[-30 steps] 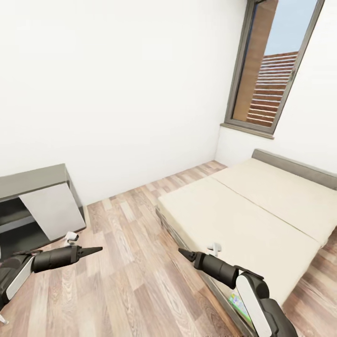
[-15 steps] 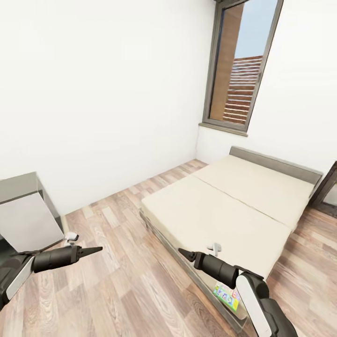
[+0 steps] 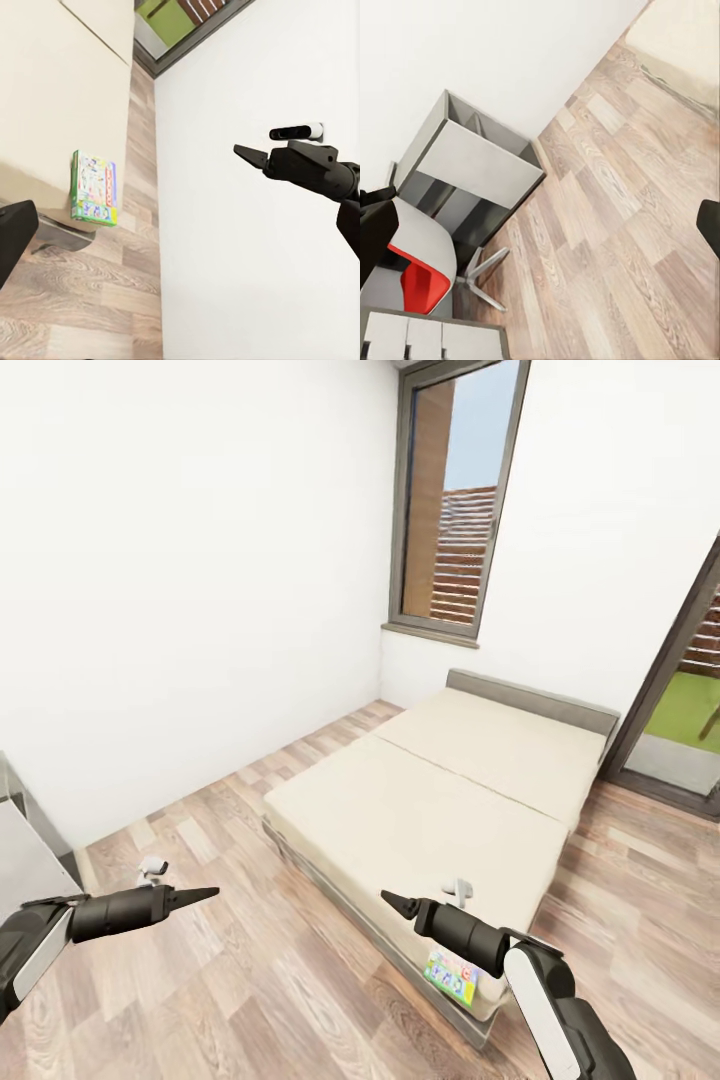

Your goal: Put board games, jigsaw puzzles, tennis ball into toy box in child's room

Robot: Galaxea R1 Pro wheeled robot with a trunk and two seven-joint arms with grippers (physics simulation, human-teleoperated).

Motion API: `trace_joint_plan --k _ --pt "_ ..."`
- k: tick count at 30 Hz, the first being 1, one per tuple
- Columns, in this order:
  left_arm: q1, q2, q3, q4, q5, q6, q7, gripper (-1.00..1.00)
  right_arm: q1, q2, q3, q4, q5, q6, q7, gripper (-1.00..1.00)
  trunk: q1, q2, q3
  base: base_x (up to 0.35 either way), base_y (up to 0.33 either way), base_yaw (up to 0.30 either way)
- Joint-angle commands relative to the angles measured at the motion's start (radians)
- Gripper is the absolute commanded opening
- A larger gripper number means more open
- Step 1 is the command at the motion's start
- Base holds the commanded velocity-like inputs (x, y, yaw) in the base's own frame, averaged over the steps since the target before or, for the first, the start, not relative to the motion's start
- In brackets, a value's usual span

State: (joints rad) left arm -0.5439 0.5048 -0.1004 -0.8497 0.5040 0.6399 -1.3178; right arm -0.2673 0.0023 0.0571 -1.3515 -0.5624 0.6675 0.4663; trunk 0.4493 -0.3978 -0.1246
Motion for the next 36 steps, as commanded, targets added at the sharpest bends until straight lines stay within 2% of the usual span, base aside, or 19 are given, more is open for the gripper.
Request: trace_joint_plan --k 1,20,36 --pt "-0.001 0.002 -0.004 0.0 0.008 0.01 0.0 1.0 -0.001 0.0 0.0 0.0 -0.004 0.006 0.0 1.0 0.001 -0.002 -0.002 0.0 0.0 -0.28" --pt "-0.001 0.001 -0.004 0.0 0.008 0.013 0.001 1.0 -0.001 0.001 0.0 0.002 -0.004 0.006 -0.001 1.0 0.001 -0.002 0.007 0.0 0.013 -0.28" --pt "-0.001 0.001 -0.004 0.0 0.008 0.015 0.002 1.0 -0.001 0.001 0.0 0.003 -0.005 0.006 -0.002 1.0 0.001 -0.002 0.015 0.0 0.227 -0.28"
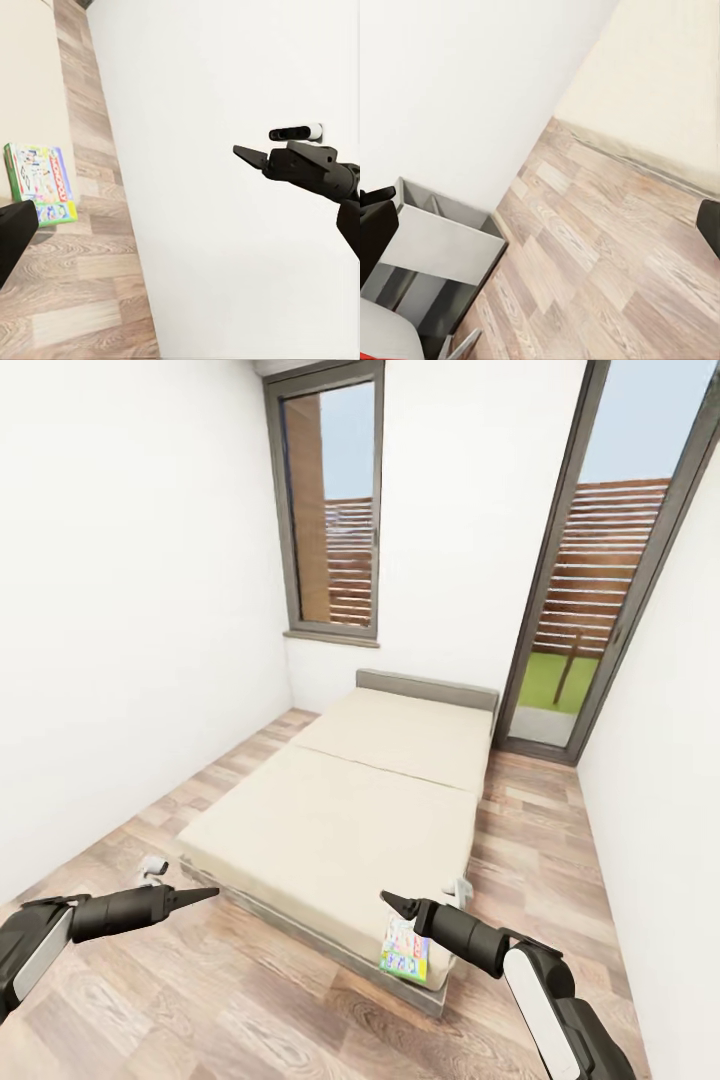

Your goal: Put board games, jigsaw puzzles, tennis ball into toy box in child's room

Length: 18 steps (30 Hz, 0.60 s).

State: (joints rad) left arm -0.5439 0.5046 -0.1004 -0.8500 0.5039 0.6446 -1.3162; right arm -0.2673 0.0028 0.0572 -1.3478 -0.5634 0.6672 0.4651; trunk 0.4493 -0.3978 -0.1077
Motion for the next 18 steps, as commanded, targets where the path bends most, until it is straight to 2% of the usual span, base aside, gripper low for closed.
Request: trace_joint_plan --k 1,10,18 --pt "-0.001 0.002 -0.004 0.0 0.008 0.01 0.0 1.0 -0.001 0.0 0.0 -0.001 -0.004 0.006 0.0 1.0 0.001 -0.002 -0.002 0.0 0.273 -0.28" --pt "-0.001 0.002 -0.004 0.0 0.008 0.008 -0.001 1.0 -0.001 0.0 0.0 -0.001 -0.004 0.006 0.0 1.0 0.001 -0.002 0.002 0.0 0.223 -0.28" --pt "-0.001 0.002 -0.004 0.0 0.008 0.006 -0.001 1.0 -0.001 0.0 0.0 -0.001 -0.004 0.006 0.0 1.0 0.001 -0.002 0.006 0.0 0.06 -0.28"
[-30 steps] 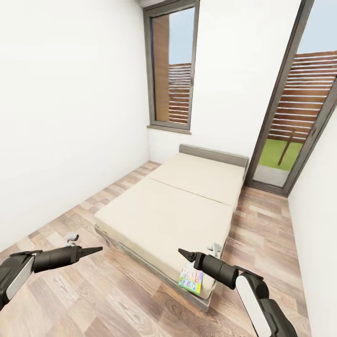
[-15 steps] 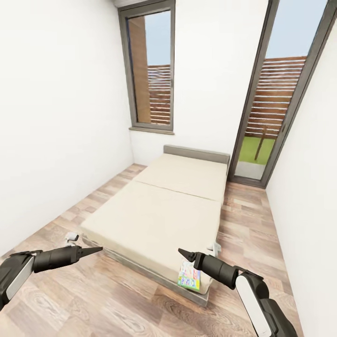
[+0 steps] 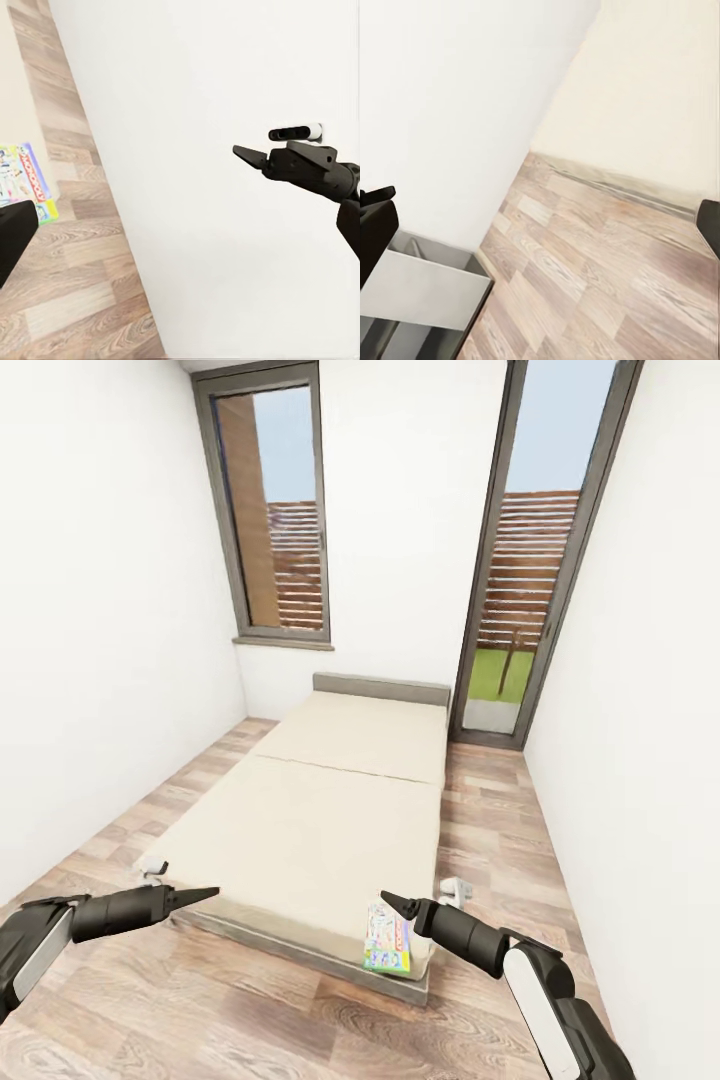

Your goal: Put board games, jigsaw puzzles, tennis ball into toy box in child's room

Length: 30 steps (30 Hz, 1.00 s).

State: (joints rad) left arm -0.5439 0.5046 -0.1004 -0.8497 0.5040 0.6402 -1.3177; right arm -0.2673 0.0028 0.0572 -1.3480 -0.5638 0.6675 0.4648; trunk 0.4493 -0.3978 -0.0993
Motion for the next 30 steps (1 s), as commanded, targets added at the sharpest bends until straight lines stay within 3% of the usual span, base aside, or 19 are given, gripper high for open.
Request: trace_joint_plan --k 1,30 --pt "-0.001 0.002 -0.004 0.0 0.008 0.01 0.0 1.0 -0.001 0.0 0.0 0.0 -0.003 0.006 0.0 1.0 0.001 -0.002 -0.002 0.0 0.017 -0.28" --pt "-0.001 0.002 -0.004 0.0 0.008 0.011 0.0 1.0 -0.001 0.0 0.0 0.0 -0.004 0.006 0.0 1.0 0.001 -0.002 0.012 0.0 0.002 -0.28"
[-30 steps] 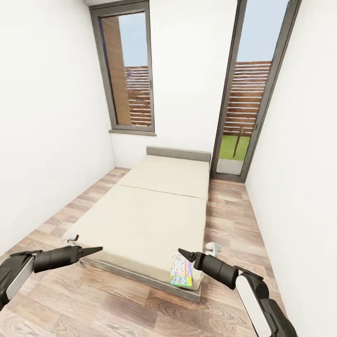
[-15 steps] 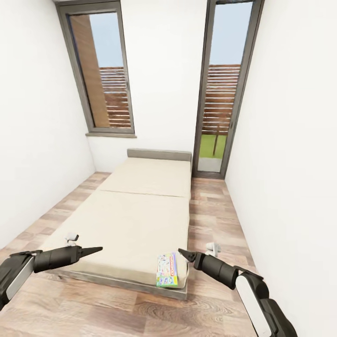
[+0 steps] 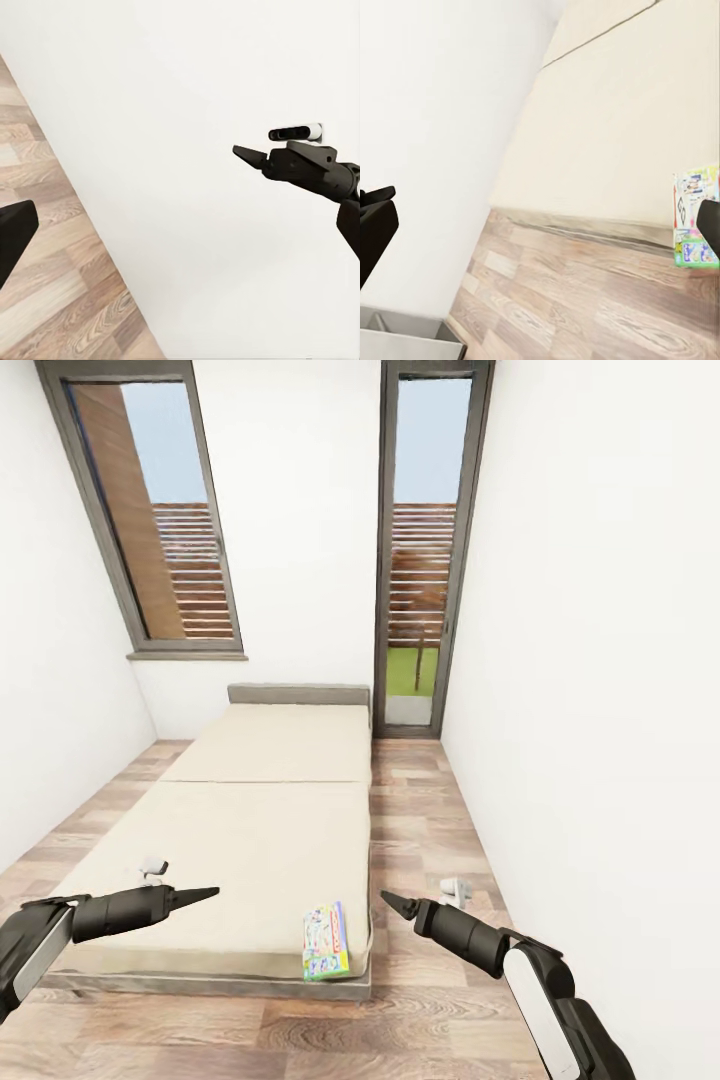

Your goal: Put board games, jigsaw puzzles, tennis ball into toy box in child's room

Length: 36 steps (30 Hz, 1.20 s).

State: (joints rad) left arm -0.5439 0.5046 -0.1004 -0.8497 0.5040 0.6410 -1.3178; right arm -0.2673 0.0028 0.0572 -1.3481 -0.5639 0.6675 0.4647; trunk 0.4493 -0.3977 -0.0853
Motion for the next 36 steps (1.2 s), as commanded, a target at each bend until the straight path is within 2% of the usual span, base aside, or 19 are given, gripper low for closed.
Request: trace_joint_plan --k 1,19,36 --pt "-0.001 0.002 -0.004 0.0 0.008 0.011 0.0 1.0 -0.001 0.0 0.0 0.0 -0.004 0.006 0.0 1.0 0.001 -0.002 -0.002 0.0 0.0 -0.245" --pt "-0.001 0.002 -0.004 0.0 0.008 0.012 0.0 1.0 -0.001 0.0 -0.002 0.0 -0.003 0.006 0.0 1.0 0.001 -0.002 -0.001 0.0 0.0 -0.056" --pt "-0.001 0.002 -0.004 0.0 0.008 0.009 0.0 1.0 -0.001 0.001 -0.001 0.001 -0.004 0.006 0.0 1.0 0.001 -0.002 -0.019 0.0 -0.001 -0.055"
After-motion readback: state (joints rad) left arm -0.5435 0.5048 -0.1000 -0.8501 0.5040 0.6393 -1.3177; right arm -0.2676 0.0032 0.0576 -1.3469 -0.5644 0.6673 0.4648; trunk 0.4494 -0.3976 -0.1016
